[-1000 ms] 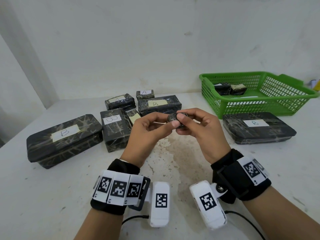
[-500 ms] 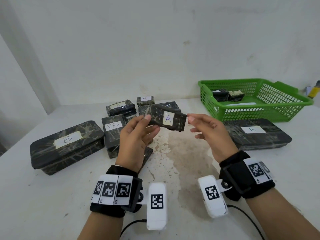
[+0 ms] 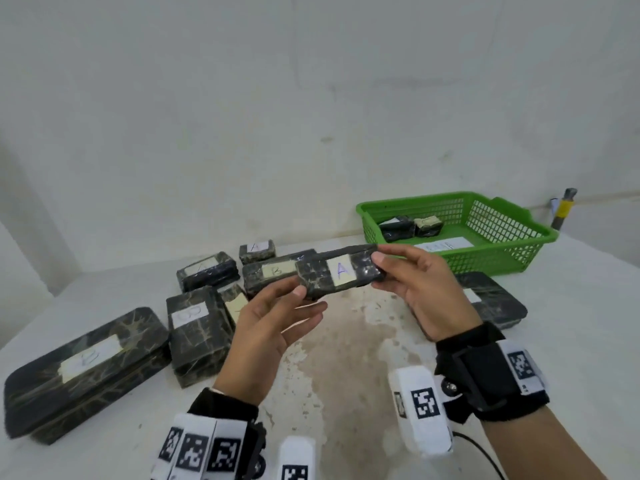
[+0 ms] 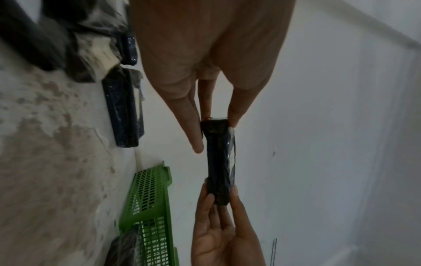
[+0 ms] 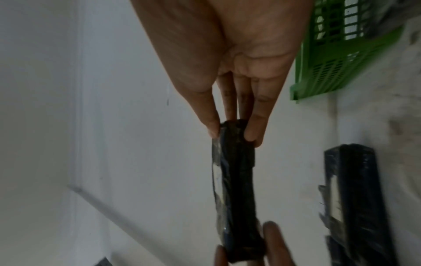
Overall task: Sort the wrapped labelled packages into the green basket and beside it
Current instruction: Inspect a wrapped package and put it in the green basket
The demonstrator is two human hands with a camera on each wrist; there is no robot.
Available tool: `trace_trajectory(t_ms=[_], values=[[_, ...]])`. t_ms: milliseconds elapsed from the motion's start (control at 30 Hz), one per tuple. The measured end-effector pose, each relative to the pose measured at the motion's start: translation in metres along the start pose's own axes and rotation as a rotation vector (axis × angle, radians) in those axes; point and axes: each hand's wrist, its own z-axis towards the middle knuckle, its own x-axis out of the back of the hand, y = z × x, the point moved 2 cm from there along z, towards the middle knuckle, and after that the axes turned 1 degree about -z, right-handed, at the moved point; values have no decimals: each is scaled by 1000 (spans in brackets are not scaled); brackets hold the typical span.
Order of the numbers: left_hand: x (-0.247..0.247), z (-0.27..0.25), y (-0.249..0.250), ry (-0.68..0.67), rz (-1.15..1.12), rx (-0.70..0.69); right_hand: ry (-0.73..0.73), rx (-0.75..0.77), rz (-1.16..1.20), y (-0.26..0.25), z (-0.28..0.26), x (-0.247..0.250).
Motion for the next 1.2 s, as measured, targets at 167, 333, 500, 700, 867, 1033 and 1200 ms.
trace_trajectory(t_ms=[167, 333, 500, 700, 867, 1033, 1200], values=[[-45, 26, -10, -71, 42, 44, 130, 2, -36, -22, 15, 41], [-87, 67, -34, -97, 55, 115, 169, -21, -129, -38, 37, 86], [-101, 121, -58, -3, 275, 47, 252, -99, -212, -59, 99, 117], [-102, 175, -87, 92, 376, 108, 273, -292, -347, -53, 200, 130], [-103, 196, -105, 22, 310, 173, 230, -540, -523, -33, 251, 128], [-96, 204, -110, -52, 191, 218, 76, -697, -763, 7, 274, 155], [-93, 209, -115, -67, 209, 219, -3, -775, -850, 33, 286, 164]])
